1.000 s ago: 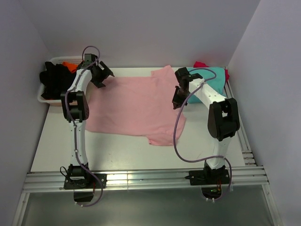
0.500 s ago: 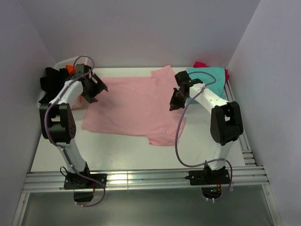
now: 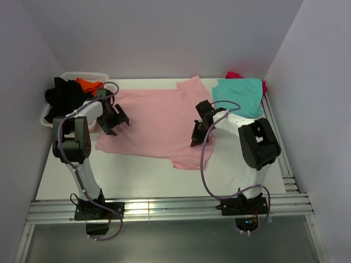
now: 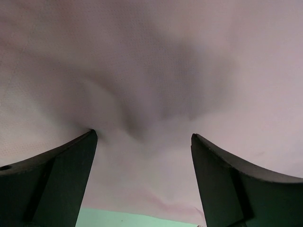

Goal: Fold and stack the t-shirts
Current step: Flatten the tshirt out

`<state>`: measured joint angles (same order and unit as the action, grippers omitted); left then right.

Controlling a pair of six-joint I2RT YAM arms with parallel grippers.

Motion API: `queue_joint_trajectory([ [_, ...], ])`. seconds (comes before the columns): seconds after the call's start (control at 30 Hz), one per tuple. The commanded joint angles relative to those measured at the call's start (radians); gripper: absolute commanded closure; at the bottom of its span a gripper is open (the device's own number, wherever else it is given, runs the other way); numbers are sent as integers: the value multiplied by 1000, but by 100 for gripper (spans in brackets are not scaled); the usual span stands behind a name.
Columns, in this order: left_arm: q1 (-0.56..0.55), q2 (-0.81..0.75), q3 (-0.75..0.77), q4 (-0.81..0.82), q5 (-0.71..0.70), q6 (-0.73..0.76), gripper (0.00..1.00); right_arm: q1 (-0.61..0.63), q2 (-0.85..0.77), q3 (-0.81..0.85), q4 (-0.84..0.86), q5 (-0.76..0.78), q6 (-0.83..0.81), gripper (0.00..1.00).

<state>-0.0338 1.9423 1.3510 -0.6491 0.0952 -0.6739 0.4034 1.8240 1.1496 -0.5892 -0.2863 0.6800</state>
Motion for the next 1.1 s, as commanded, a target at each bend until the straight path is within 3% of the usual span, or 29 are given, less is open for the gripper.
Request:
queue_joint_trajectory([
  [0.0, -6, 12, 45, -38, -25, -33, 13, -9, -22, -5, 14, 47, -25, 100],
  [0.43, -54, -68, 28, -70, 1, -52, 13, -130, -190, -330, 57, 94, 36, 100],
  [0.6, -72, -74, 60, -95, 8, -55, 14, -155, -215, -366, 61, 88, 62, 100],
  [0.77, -86, -98, 97, -119, -2, -59, 14, -155, -248, -291, -12, 105, 43, 100],
  [0.83, -87, -138, 118, -141, -15, -62, 14, -153, -276, -192, -81, 156, 30, 87],
  [0.87, -89, -154, 147, -153, -20, -62, 12, -152, -304, -151, -160, 182, 26, 75],
  [0.9, -89, -170, 163, -165, -38, -61, 11, -147, -318, -107, -202, 247, 23, 48],
  [0.93, -92, -212, 177, -193, -49, -56, 9, -146, -330, -20, -245, 275, 23, 38],
  [1.0, -98, -297, 183, -195, -66, -44, 1, -144, -367, 57, -355, 343, 18, 21],
  [1.07, -109, -382, 113, -152, -92, -23, 1, -144, -422, 131, -423, 368, 4, 19],
])
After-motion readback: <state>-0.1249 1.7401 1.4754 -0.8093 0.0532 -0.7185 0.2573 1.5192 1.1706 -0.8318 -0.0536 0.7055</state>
